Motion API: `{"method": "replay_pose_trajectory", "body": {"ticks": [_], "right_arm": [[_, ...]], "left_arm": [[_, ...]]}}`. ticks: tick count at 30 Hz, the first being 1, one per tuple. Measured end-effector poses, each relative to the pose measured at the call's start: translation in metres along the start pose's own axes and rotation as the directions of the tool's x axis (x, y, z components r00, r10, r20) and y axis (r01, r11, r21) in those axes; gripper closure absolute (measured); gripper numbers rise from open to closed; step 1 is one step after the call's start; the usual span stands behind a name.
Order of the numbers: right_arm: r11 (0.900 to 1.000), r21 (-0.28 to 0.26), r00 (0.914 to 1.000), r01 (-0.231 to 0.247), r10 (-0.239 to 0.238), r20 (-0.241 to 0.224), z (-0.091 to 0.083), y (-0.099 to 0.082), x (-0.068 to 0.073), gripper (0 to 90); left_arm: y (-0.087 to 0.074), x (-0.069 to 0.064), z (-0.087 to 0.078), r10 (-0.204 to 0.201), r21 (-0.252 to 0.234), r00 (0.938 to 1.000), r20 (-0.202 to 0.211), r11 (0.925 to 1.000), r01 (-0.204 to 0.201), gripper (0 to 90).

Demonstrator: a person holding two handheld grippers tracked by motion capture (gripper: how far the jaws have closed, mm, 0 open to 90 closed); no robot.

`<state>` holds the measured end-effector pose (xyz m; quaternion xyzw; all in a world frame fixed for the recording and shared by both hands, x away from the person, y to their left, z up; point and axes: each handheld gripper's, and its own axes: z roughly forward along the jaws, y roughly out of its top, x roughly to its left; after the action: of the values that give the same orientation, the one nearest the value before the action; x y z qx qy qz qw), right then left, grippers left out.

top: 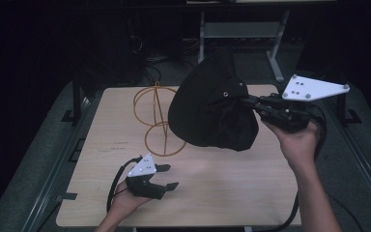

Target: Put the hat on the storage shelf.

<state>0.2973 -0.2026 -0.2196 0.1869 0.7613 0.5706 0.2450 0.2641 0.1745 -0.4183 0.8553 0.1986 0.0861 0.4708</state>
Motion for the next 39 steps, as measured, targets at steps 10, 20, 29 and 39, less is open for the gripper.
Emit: {"method": "replay_pose_trajectory", "body": {"ticks": [10,20,29,39], "right_arm": [[1.0000,0.000,0.9998,0.006,-0.006,-0.018,0.021,0.017,-0.006,88.2],[1.0000,0.000,0.9992,0.004,-0.004,-0.039,0.042,0.034,-0.010,88.2],[1.0000,0.001,0.9986,0.006,-0.006,-0.053,0.064,0.046,-0.012,88.2],[1.0000,0.003,0.9980,0.007,-0.007,-0.063,0.088,0.063,-0.012,88.2]], "left_arm": [[-0.001,0.001,0.001,0.015,0.010,0.9999,0.000,0.9998,-0.015,33.1],[-0.002,0.003,0.003,0.008,0.022,0.9999,0.007,0.9997,-0.008,32.9],[-0.003,0.003,0.003,0.007,0.012,0.9999,0.009,0.9999,-0.007,32.4],[-0.003,0.004,0.003,0.012,0.011,0.9999,0.012,0.9999,-0.012,32.4]]}}
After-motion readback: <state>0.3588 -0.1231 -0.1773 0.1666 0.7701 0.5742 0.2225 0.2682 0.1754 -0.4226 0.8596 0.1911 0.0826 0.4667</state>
